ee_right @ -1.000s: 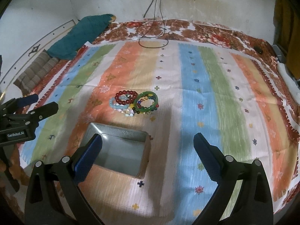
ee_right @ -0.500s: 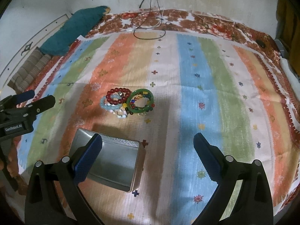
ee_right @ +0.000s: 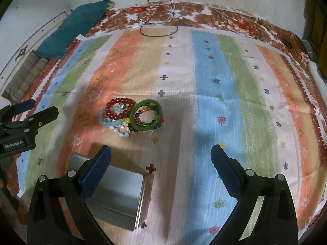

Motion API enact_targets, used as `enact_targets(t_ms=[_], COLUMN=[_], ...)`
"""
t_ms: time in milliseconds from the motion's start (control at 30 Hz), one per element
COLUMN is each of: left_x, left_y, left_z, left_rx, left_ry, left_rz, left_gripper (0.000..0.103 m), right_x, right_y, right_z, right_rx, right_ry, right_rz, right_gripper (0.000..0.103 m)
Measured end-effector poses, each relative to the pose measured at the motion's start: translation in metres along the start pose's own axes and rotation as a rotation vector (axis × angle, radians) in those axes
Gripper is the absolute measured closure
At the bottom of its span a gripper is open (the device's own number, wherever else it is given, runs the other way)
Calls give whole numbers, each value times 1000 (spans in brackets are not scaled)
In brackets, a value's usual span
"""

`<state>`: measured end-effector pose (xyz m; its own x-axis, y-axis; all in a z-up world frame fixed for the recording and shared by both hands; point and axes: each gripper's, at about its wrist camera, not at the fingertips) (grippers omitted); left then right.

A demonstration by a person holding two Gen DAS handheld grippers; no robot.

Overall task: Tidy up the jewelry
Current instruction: 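Move both tools down toward the bracelet pile beside the silver tin, then grasp the green jade bangle with the right tool while the left tool grasps the red bead bracelet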

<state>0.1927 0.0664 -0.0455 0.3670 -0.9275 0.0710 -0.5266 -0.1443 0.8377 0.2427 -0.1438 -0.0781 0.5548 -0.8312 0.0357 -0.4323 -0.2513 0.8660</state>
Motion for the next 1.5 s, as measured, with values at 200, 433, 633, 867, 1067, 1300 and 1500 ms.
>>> enact_targets(t_ms=[200, 433, 633, 867, 1067, 1300, 1500], left_x=[0, 0, -2, -3, 0, 8, 12], left_y=[-17, -41, -58, -80, -99, -118, -133], left_z=[-8, -14, -19, -23, -26, -31, -31], left_rx=[-27, -69, -109, -141, -168, -200, -227], left_ry=[7, 9, 41, 34, 19, -5, -29], left_rz=[7, 14, 55, 44, 44, 52, 54], left_gripper=[6, 6, 8, 14, 20, 29, 38], right_x=[6, 9, 9, 5, 7, 10, 7], right_y=[-17, -34, -43, -60, -77, -93, -104], right_z=[-9, -20, -29, -38, -43, -47, -53], right_rx=[-31, -54, -51, -79, -109, -134, -155], right_ry=[-13, -18, -11, 18, 12, 19, 20], right_rz=[0, -6, 1, 4, 25, 26, 5], right_gripper=[4, 4, 5, 10, 18, 24, 30])
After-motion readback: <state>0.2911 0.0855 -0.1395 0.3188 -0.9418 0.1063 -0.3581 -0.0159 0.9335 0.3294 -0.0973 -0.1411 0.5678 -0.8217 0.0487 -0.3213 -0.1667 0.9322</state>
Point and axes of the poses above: each gripper's, at about its wrist camera, not at the fingertips, and y roughly against the way its jaws point, x to its right, z to its underside, and after that the axes turned 9 degrees about y, right-handed
